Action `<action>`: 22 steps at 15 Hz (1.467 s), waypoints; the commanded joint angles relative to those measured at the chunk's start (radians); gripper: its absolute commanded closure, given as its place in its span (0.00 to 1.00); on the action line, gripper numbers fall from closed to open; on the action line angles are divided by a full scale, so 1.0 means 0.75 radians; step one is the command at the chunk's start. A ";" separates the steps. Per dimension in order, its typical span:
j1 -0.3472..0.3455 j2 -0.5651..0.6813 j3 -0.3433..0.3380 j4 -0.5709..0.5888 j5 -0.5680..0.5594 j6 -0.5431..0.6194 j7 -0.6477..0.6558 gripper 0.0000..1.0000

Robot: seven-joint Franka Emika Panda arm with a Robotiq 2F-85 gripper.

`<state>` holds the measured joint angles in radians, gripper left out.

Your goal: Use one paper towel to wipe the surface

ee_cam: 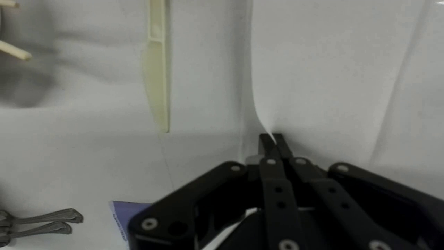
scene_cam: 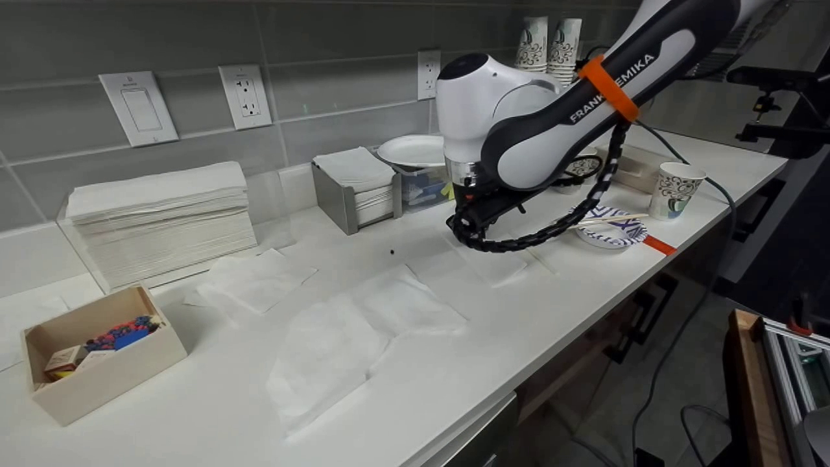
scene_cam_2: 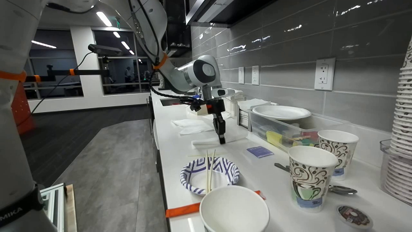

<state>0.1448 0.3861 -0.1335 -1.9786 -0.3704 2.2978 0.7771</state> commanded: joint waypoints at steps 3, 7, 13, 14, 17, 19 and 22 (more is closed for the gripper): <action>0.002 0.074 -0.046 0.010 -0.070 -0.030 0.114 1.00; -0.045 0.000 -0.014 -0.002 0.045 -0.076 0.067 1.00; -0.075 -0.150 0.079 -0.031 0.302 -0.064 -0.062 1.00; -0.075 -0.173 0.096 -0.025 0.341 -0.067 -0.086 1.00; -0.060 -0.242 0.151 -0.011 0.426 -0.040 -0.134 1.00; -0.044 -0.274 0.196 0.007 0.471 -0.027 -0.167 1.00; -0.016 -0.293 0.278 0.033 0.581 0.002 -0.253 1.00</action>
<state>0.1147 0.1808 0.0310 -1.9572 -0.0167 2.2676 0.6547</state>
